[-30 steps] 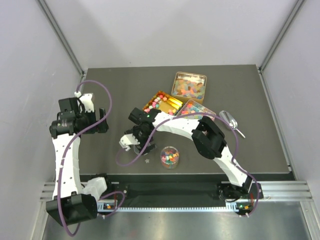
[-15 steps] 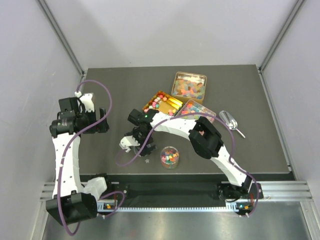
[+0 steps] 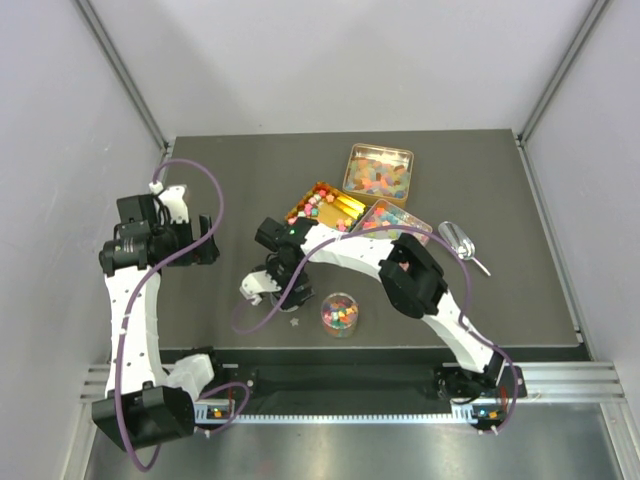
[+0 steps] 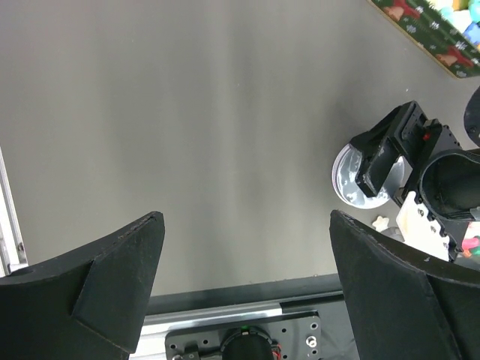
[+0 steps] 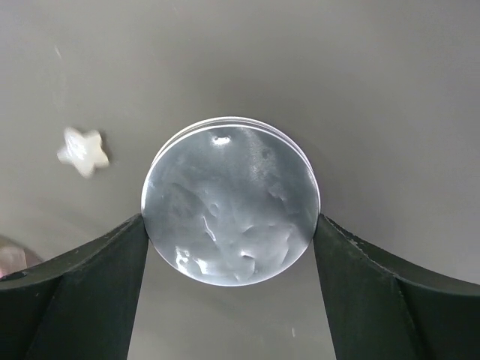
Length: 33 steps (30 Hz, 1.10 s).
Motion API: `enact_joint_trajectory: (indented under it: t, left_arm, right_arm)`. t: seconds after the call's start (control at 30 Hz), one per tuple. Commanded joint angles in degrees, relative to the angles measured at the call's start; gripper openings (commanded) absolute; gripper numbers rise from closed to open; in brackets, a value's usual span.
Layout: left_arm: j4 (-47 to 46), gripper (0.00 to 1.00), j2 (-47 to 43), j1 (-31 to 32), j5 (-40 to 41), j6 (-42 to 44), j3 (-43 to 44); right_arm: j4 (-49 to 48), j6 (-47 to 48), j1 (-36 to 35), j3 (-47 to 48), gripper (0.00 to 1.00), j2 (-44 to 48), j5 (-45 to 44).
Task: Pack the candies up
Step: Close the bottle lid on the packing bottle.
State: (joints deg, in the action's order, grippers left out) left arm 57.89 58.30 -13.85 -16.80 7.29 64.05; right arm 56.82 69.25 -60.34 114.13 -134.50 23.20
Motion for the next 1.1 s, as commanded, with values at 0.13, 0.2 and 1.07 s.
enact_joint_trajectory:
  t: [0.13,0.2,1.07]
  left_arm:
    - [-6.56,0.95,-0.74,-0.39,-2.45,-0.61,-0.51]
    - [-8.31,0.95,-0.38,-0.39,-3.15,-0.61,-1.03]
    - [-13.06,0.92,4.36,0.40,-15.02,0.09,-8.77]
  right_arm:
    - [1.01,0.36,0.92,2.68,0.76,15.66,-7.46]
    - [2.85,-0.52,1.27,3.03,0.76,18.82,-9.40]
    - [4.88,-13.09,3.65,-28.70,0.72,40.64,-8.61]
